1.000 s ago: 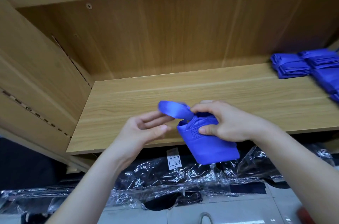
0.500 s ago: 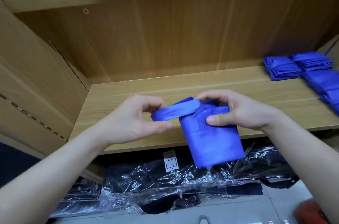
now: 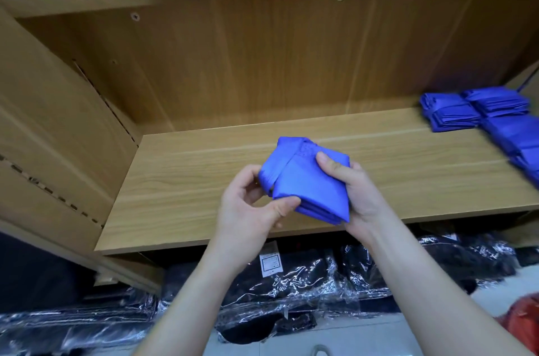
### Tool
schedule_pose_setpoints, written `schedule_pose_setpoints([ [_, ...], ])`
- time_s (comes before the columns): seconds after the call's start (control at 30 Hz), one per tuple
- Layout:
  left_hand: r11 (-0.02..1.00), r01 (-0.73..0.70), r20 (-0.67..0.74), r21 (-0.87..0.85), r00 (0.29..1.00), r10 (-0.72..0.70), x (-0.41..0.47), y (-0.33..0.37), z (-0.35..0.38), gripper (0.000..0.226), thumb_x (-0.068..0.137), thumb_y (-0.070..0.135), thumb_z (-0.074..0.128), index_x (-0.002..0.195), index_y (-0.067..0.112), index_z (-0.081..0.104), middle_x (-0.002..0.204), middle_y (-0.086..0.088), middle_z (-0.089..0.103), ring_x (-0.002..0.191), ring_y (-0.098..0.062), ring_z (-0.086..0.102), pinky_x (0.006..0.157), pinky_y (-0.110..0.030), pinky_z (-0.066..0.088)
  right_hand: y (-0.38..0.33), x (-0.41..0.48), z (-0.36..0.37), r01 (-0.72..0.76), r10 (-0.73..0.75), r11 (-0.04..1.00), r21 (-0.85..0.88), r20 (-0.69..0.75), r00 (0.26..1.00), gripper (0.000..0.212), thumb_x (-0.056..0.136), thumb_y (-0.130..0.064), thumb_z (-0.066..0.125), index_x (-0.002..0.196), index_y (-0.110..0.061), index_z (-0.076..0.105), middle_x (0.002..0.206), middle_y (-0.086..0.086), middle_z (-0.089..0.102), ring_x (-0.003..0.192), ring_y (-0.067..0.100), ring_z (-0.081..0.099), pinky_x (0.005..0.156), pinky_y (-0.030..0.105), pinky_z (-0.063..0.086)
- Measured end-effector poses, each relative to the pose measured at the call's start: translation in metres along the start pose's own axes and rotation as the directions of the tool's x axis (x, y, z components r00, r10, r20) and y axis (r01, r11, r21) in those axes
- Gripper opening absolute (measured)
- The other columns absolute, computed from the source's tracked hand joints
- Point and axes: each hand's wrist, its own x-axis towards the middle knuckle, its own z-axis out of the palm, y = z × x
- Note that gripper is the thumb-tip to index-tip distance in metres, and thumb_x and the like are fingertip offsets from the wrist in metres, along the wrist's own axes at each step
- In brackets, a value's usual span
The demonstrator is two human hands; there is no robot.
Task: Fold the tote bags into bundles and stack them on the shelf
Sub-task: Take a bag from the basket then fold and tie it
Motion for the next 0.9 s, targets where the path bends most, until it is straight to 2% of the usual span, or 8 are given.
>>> schedule_pose_setpoints([
  [0.1, 0.998, 0.064, -0.033, -0.028, 0.997, -0.065, 0.003, -0.012, -0.005, 0.035, 0.065, 0.001, 0.082, 0.081, 0.013, 0.053, 0.074, 0.011, 0.066, 0.065, -0.004, 0.059, 0.042, -0.019, 0.043, 0.000, -0.008, 0.002, -0.064, 0.067, 0.996, -0.068, 0.048, 0.997, 0.043, 0.072, -0.005, 0.066, 0.115, 0.000, 0.061, 0.108, 0.019, 0.070, 0.090, 0.027, 0.069, 0.081, 0.039, 0.059],
  [0.23, 0.995, 0.098, -0.130, -0.007, 0.987, -0.098, 0.005, -0.024, 0.003, 0.032, 0.071, -0.012, 0.074, 0.076, 0.012, 0.055, 0.071, 0.007, 0.065, 0.067, -0.008, 0.059, 0.059, -0.020, 0.050, 0.007, 0.001, 0.008, 0.101, -0.151, 0.967, -0.232, -0.210, 0.966, 0.040, 0.066, 0.016, 0.069, 0.096, -0.010, 0.062, 0.086, 0.006, 0.071, 0.076, 0.020, 0.068, 0.068, 0.033, 0.059],
  [0.43, 0.992, 0.053, -0.357, -0.115, 0.930, -0.092, 0.015, -0.031, 0.022, 0.024, 0.077, -0.008, 0.072, 0.073, 0.010, 0.057, 0.069, 0.005, 0.061, 0.068, -0.006, 0.054, 0.067, -0.015, 0.045, 0.018, 0.014, 0.023, 0.240, -0.324, 0.942, -0.236, -0.436, 0.840, 0.039, 0.070, 0.020, 0.065, 0.082, -0.017, 0.061, 0.082, 0.006, 0.065, 0.074, 0.024, 0.063, 0.075, 0.050, 0.057],
  [0.57, 0.972, 0.060, -0.318, -0.226, 0.939, -0.132, 0.009, -0.038, 0.029, 0.010, 0.085, 0.000, 0.067, 0.087, 0.009, 0.067, 0.084, 0.003, 0.071, 0.079, -0.005, 0.062, 0.073, -0.014, 0.048, 0.016, 0.021, 0.026, 0.273, -0.329, 0.944, -0.183, -0.512, 0.793, 0.038, 0.070, 0.020, 0.061, 0.079, -0.017, 0.059, 0.080, 0.005, 0.063, 0.072, 0.024, 0.062, 0.073, 0.050, 0.057],
  [0.67, 0.953, 0.140, -0.262, -0.271, 0.941, -0.212, 0.002, -0.045, 0.031, 0.014, 0.088, 0.003, 0.064, 0.100, 0.009, 0.069, 0.100, -0.003, 0.074, 0.094, -0.010, 0.066, 0.081, -0.015, 0.048, 0.022, 0.026, 0.025, 0.290, -0.355, 0.935, -0.205, -0.560, 0.748, 0.037, 0.069, 0.020, 0.061, 0.080, -0.015, 0.059, 0.077, 0.003, 0.060, 0.068, 0.020, 0.057, 0.067, 0.040, 0.053],
  [0.73, 0.956, 0.184, -0.234, -0.226, 0.943, -0.237, -0.003, -0.047, 0.029, 0.017, 0.089, 0.003, 0.063, 0.102, 0.011, 0.071, 0.100, -0.004, 0.074, 0.095, -0.012, 0.065, 0.084, -0.016, 0.047, 0.028, 0.027, 0.024, 0.297, -0.426, 0.903, -0.311, -0.552, 0.717, 0.038, 0.070, 0.018, 0.060, 0.083, -0.017, 0.058, 0.077, -0.001, 0.059, 0.066, 0.015, 0.054, 0.065, 0.032, 0.049],
  [0.8, 0.979, 0.194, -0.226, -0.065, 0.952, -0.204, -0.007, -0.046, 0.027, 0.020, 0.084, 0.006, 0.066, 0.096, 0.019, 0.074, 0.080, 0.000, 0.068, 0.077, -0.011, 0.057, 0.074, -0.013, 0.044, 0.035, 0.027, 0.023, 0.288, -0.530, 0.824, -0.488, -0.483, 0.697, 0.038, 0.072, 0.013, 0.060, 0.086, -0.022, 0.057, 0.076, -0.006, 0.059, 0.066, 0.011, 0.054, 0.067, 0.029, 0.049],
  [0.9, 0.973, 0.186, -0.220, 0.133, 0.963, -0.154, -0.010, -0.035, 0.023, 0.029, 0.067, 0.015, 0.059, 0.089, 0.028, 0.074, 0.057, 0.004, 0.031, 0.056, -0.007, 0.028, 0.052, -0.017, 0.027, 0.044, 0.027, 0.021, 0.268, -0.684, 0.587, -0.764, -0.292, 0.668, 0.037, 0.074, 0.003, 0.061, 0.097, -0.025, 0.057, 0.084, -0.007, 0.062, 0.076, 0.015, 0.055, 0.073, 0.027, 0.046],
])
